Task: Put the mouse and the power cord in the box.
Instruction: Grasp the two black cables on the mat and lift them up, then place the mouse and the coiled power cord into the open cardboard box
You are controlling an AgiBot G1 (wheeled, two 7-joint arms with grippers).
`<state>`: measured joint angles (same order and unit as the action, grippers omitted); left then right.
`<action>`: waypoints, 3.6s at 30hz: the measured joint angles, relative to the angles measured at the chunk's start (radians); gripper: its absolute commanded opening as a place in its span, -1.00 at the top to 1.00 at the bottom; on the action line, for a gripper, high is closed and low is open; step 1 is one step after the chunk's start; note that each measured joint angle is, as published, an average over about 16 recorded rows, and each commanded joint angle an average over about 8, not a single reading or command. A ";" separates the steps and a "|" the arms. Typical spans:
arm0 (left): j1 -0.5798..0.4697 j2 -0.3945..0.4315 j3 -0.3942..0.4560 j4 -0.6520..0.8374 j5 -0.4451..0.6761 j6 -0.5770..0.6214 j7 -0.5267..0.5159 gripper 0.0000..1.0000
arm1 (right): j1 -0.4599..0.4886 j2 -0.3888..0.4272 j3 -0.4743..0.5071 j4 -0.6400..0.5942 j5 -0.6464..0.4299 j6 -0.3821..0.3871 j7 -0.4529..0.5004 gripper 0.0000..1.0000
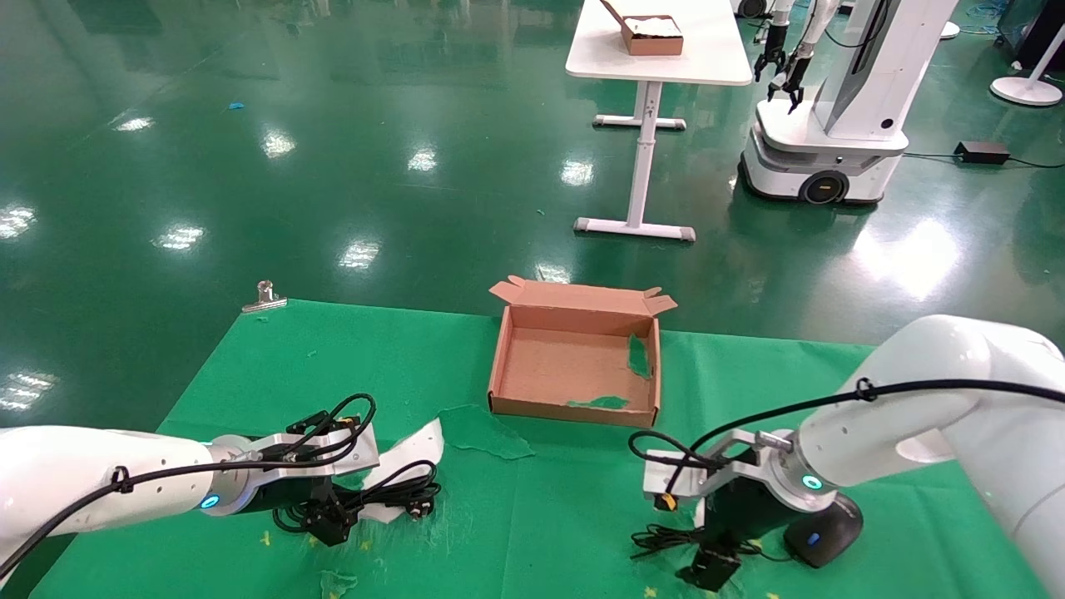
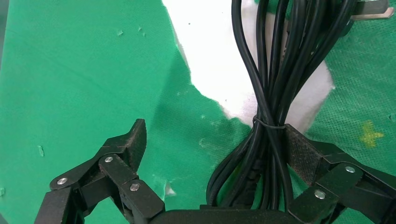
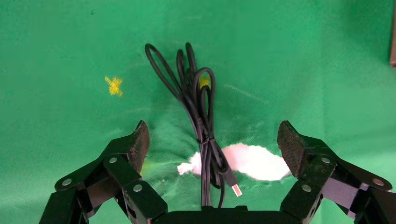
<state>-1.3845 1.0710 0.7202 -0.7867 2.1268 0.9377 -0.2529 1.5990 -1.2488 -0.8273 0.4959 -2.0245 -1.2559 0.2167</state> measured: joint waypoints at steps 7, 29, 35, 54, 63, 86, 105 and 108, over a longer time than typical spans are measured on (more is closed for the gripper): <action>0.000 0.000 0.000 0.000 0.000 0.000 0.000 1.00 | 0.002 -0.004 0.000 -0.014 0.001 0.003 -0.005 1.00; 0.000 0.000 0.000 0.000 0.001 0.000 0.000 1.00 | -0.003 0.007 0.002 0.014 0.006 -0.006 0.001 1.00; 0.001 -0.004 0.000 -0.006 -0.005 0.005 0.009 1.00 | -0.004 0.007 0.002 0.016 0.006 -0.006 0.001 1.00; -0.022 -0.070 -0.078 -0.180 -0.248 0.120 0.154 1.00 | 0.104 0.089 0.053 0.084 0.040 0.005 -0.001 1.00; 0.005 0.017 -0.092 -0.263 -0.251 -0.029 0.261 1.00 | 0.194 0.157 0.066 0.180 0.013 -0.004 0.030 1.00; 0.020 0.299 0.280 -0.062 -0.181 -0.845 0.488 -1.00 | 0.242 0.290 0.055 0.563 -0.080 -0.146 0.285 1.00; -0.075 0.293 0.534 0.049 -0.323 -0.982 0.355 -1.00 | 0.279 0.241 0.066 0.531 -0.072 -0.103 0.254 1.00; -0.091 0.288 0.542 0.082 -0.349 -0.988 0.328 -1.00 | 0.286 0.229 0.068 0.518 -0.064 -0.096 0.238 1.00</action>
<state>-1.4754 1.3595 1.2624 -0.7049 1.7782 -0.0506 0.0748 1.8846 -1.0196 -0.7597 1.0140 -2.0884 -1.3521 0.4551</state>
